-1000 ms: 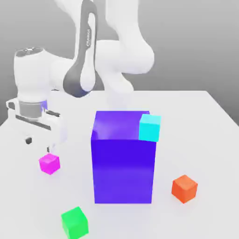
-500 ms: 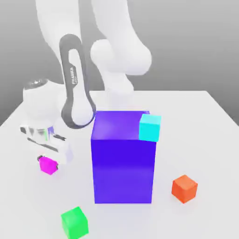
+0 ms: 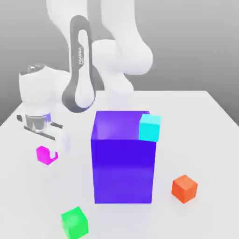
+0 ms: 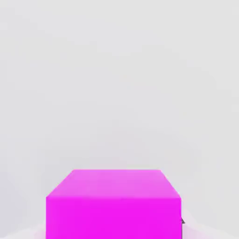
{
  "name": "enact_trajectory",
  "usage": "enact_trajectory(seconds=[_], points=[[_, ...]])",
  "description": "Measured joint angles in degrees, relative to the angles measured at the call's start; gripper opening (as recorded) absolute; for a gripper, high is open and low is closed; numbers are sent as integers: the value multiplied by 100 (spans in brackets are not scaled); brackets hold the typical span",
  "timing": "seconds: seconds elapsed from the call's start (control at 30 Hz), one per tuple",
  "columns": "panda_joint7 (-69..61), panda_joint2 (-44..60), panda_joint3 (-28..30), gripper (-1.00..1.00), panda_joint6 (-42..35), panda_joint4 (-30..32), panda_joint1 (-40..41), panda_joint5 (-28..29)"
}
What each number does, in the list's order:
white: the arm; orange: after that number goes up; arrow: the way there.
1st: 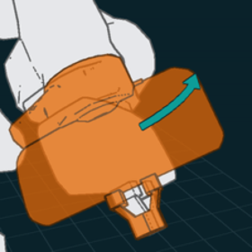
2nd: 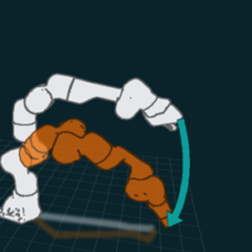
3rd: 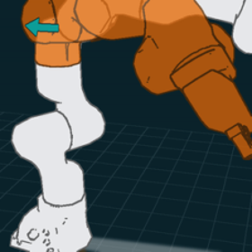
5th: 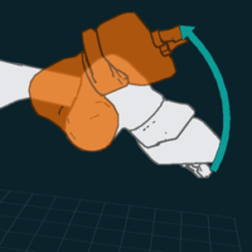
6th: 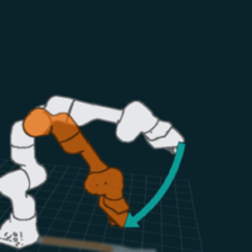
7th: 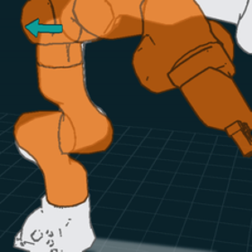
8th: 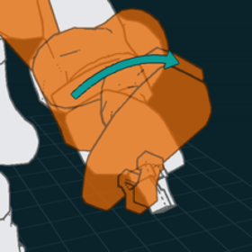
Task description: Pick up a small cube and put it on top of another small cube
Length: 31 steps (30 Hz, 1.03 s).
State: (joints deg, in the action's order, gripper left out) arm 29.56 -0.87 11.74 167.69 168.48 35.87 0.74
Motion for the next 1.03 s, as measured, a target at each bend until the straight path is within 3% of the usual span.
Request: enact_trajectory(seconds=[0.37, 0.73, 0.9, 0.93, 1.03], points=[[1911, 256, -576, -100, -947, -1202, -1177, -380], [4534, 786, -997, -100, -1828, -2613, -2304, -163], [4734, 1674, -1036, -100, -1104, -2777, -2378, -173], [4733, 1776, -1041, 100, -1009, -2784, -2377, -178], [4733, 1776, -1041, 100, -1009, -2784, -2377, -178]])
